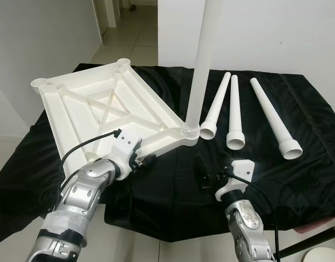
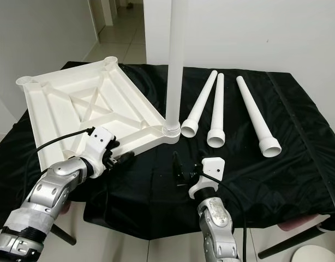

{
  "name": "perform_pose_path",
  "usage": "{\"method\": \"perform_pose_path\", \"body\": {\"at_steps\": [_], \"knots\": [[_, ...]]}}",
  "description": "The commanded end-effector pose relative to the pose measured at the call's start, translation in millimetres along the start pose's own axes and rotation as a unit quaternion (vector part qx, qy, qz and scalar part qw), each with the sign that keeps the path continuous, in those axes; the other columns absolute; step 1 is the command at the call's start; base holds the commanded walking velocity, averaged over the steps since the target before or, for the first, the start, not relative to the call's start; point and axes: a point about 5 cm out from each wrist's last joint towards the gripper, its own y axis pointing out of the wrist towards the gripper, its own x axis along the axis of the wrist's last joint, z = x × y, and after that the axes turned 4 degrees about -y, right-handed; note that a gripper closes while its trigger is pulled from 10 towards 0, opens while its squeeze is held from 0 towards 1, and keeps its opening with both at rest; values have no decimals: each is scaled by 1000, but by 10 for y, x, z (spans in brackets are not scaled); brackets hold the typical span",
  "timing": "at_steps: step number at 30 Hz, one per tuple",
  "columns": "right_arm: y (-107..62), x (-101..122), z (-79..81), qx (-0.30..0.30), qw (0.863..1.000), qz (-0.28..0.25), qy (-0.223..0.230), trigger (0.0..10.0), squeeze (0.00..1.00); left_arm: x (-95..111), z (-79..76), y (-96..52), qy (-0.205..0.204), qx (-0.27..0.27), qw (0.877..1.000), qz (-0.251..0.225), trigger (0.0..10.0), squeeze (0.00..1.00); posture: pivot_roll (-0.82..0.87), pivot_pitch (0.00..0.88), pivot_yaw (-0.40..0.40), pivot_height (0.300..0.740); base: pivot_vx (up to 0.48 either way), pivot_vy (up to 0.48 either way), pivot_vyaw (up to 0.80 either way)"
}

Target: Building children table

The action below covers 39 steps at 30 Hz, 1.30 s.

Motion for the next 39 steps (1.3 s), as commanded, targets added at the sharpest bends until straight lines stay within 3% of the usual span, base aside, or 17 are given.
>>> {"method": "perform_pose_path", "body": {"at_steps": [1,11,18,24,33,39], "knots": [[-13,-35,7,4,1000,5,-3,10000,0,24,-7,-26,3,-8,1000,-21,10000,0,-4,0,17,740,0,0,0],[-33,-18,-66,-14,1000,-1,-8,10000,0,69,109,-74,23,17,999,-43,10000,0,0,0,20,740,0,0,0],[-49,-12,-116,-25,1000,-2,-13,10000,0,54,130,-86,11,24,999,-47,10000,0,-1,0,22,740,0,0,0],[-68,-26,-121,-25,1000,0,-14,10000,0,71,266,-87,12,60,997,-45,10000,0,0,0,22,740,0,0,0],[-84,-41,-122,-23,1000,4,-14,10000,0,32,526,-201,54,88,995,-8,10000,0,2,0,23,740,0,0,0],[-84,-45,-130,-22,1000,6,-15,10000,0,-18,600,-246,81,89,993,21,10000,0,4,0,22,740,0,0,0]]}}
